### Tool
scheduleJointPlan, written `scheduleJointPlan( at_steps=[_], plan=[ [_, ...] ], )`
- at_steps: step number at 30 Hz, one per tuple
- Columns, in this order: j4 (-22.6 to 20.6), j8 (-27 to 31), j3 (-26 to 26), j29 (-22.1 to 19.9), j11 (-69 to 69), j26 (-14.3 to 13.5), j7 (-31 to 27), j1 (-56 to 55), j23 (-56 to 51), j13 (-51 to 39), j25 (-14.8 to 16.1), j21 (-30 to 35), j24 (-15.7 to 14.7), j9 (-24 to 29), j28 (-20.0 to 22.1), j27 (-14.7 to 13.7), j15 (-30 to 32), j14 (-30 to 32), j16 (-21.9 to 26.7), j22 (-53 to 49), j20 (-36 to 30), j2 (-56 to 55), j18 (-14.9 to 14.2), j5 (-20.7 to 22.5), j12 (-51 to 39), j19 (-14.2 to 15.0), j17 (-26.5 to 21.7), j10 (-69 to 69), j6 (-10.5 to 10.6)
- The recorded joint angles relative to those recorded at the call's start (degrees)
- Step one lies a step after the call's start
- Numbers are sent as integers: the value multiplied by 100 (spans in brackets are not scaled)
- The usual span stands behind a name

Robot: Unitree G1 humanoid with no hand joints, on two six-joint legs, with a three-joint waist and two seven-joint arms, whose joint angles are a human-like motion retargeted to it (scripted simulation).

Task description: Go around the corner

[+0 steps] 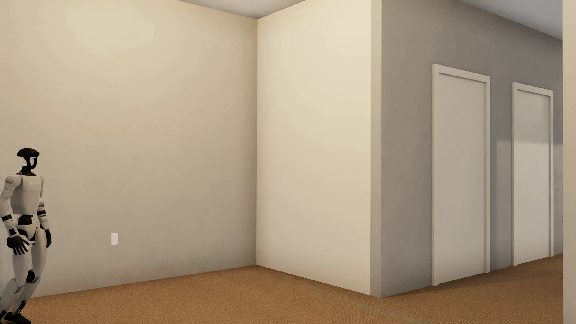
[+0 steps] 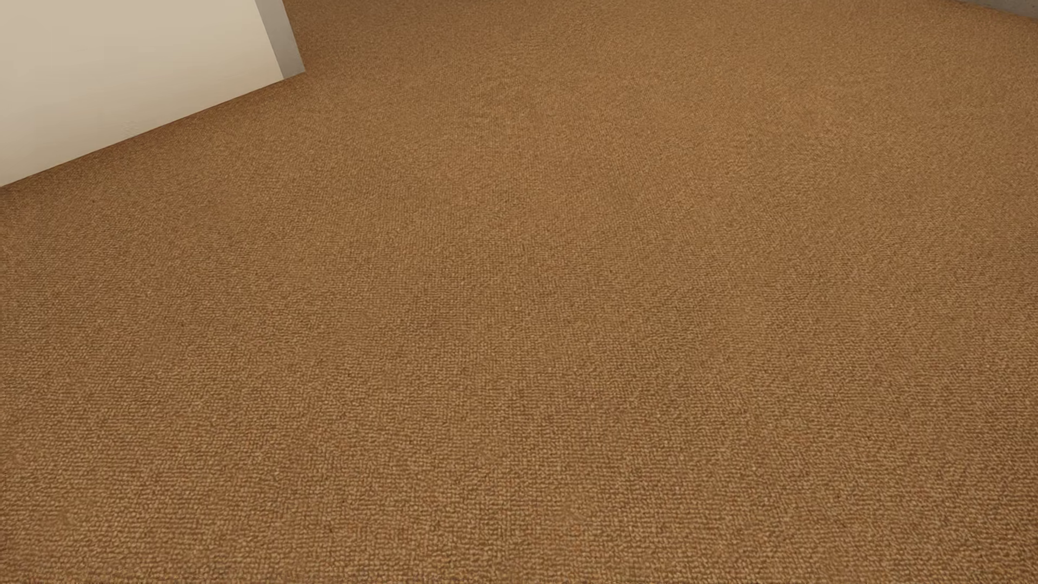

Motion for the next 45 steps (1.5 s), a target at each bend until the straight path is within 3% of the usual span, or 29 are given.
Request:
scheduleJointPlan(
  at_steps=[4,5,8,13,14,15,16,17,18,19,20,22,23,25,27,28,29,30,31,32,33,34,35,36,37,39,41,43,45],
  plan=[
    [-80,0,-205,0,1940,0,0,555,126,240,0,37,0,409,0,0,-237,-368,290,-392,-175,-1110,0,-42,15,0,-21,-19,-65],
    [25,0,-447,0,2290,0,0,664,154,340,0,67,0,394,0,0,-257,-499,338,-372,-280,-1410,0,-43,-55,0,-29,-52,2],
    [214,0,-945,0,1799,0,0,990,306,527,0,122,0,477,0,0,101,-876,240,-205,-77,-2220,0,-57,-376,0,-152,-164,215],
    [269,0,-1212,0,784,0,0,2187,918,666,0,34,0,661,0,0,669,-1672,235,-67,-59,-2931,0,-142,-730,0,-160,-286,217],
    [264,0,-1397,0,953,0,0,2357,964,652,0,63,0,633,0,0,599,-1564,229,43,-151,-3001,0,-278,-754,0,-176,-368,224],
    [405,0,-1489,0,1148,0,0,2457,1013,655,0,115,0,579,0,0,589,-1417,328,-127,-401,-3091,0,-132,-659,0,-179,-300,281],
    [561,0,-1639,0,1578,0,0,2379,1063,669,0,85,0,500,0,0,408,-1087,181,132,-98,-3253,0,-70,-559,0,-161,-109,353],
    [669,0,-1682,0,1867,0,0,2431,972,725,0,130,0,504,0,0,212,-551,186,213,-460,-3086,0,0,-486,0,-242,200,456],
    [747,0,-1651,0,2043,0,0,2265,1129,624,0,246,0,465,0,0,-4,404,201,192,-456,-2904,0,88,-294,0,-184,767,451],
    [759,0,-1539,0,2095,0,0,1725,1135,621,0,226,0,359,0,0,-238,1364,220,256,-525,-2700,0,68,-155,0,-155,1800,375],
    [930,0,-1439,0,2019,0,0,1200,1006,558,0,104,0,564,0,0,-438,1924,172,282,-560,-2235,0,284,-94,0,-157,3043,422],
    [862,0,-745,0,1604,0,0,37,787,406,0,177,0,734,0,0,-650,1762,253,239,-586,-1327,0,465,113,0,-119,4965,312],
    [746,0,-423,0,1311,0,0,-589,566,369,0,150,0,710,0,0,-688,1735,209,297,-454,-872,0,414,242,0,-134,5122,210],
    [621,0,361,0,555,0,0,-1403,197,245,0,46,0,807,0,0,-595,2286,241,73,-56,169,0,402,531,0,-124,3732,55],
    [523,0,772,0,-50,0,0,-1947,-162,18,0,60,0,785,0,0,-589,2624,350,45,-270,1020,0,342,662,0,-303,1556,5],
    [523,0,959,0,-254,0,0,-2119,-317,-88,0,19,0,743,0,0,-686,1887,334,49,-188,1386,0,339,710,0,-371,614,7],
    [558,0,1052,0,-322,0,0,-2262,-431,-214,0,4,0,660,0,0,-797,603,358,-4,-257,1675,0,330,782,0,-442,38,29],
    [563,0,1150,0,-281,0,0,-2399,-434,-326,0,-51,0,602,0,0,-892,-215,335,111,-287,1864,0,280,813,0,-467,20,-1],
    [584,0,1353,0,-197,0,0,-2479,-399,-364,0,-164,0,643,0,0,-887,212,363,101,-378,2033,0,267,834,0,-453,37,-17],
    [527,0,1425,0,-7,0,0,-2712,-340,-333,0,-272,0,607,0,0,-631,1595,370,138,-376,2164,0,181,863,0,-415,403,-89],
    [414,0,1461,0,344,0,0,-2903,-236,-258,0,-373,0,554,0,0,-16,2696,350,207,-434,2097,0,34,853,0,-318,850,-243],
    [234,0,1328,0,1151,0,0,-2728,-71,-153,0,-325,0,594,0,0,1023,2927,350,332,-502,1982,0,-139,813,0,-224,1237,-365],
    [57,0,1133,0,2286,0,0,-2504,98,-37,0,-241,0,535,0,0,1995,2854,325,423,-544,1433,0,-219,730,0,-195,1402,-374],
    [-132,0,939,0,3547,0,0,-2184,168,16,0,-19,0,523,0,0,1968,2633,336,296,-429,719,0,-362,690,0,-222,1398,-418],
    [-228,0,656,0,4399,0,0,-1543,143,76,0,36,0,654,0,0,1178,2247,318,244,-279,232,0,-419,582,0,-212,1153,-403],
    [-132,0,-18,0,4680,0,0,-445,217,201,0,156,0,736,0,0,82,1379,321,169,-134,-846,0,-260,217,0,-218,713,-161],
    [11,0,-678,0,3352,0,0,681,108,473,0,193,0,762,0,0,-74,416,523,-315,-184,-1496,0,-248,-68,0,-295,186,3],
    [174,0,-983,0,1398,0,0,1539,229,598,0,28,0,694,0,0,397,-516,572,-479,243,-1967,0,-250,-421,0,-290,-193,102],
    [240,0,-1168,0,-211,0,0,1955,396,650,0,83,0,465,0,0,915,-858,648,-622,474,-2192,0,-297,-709,0,-281,-202,137]
  ],
)
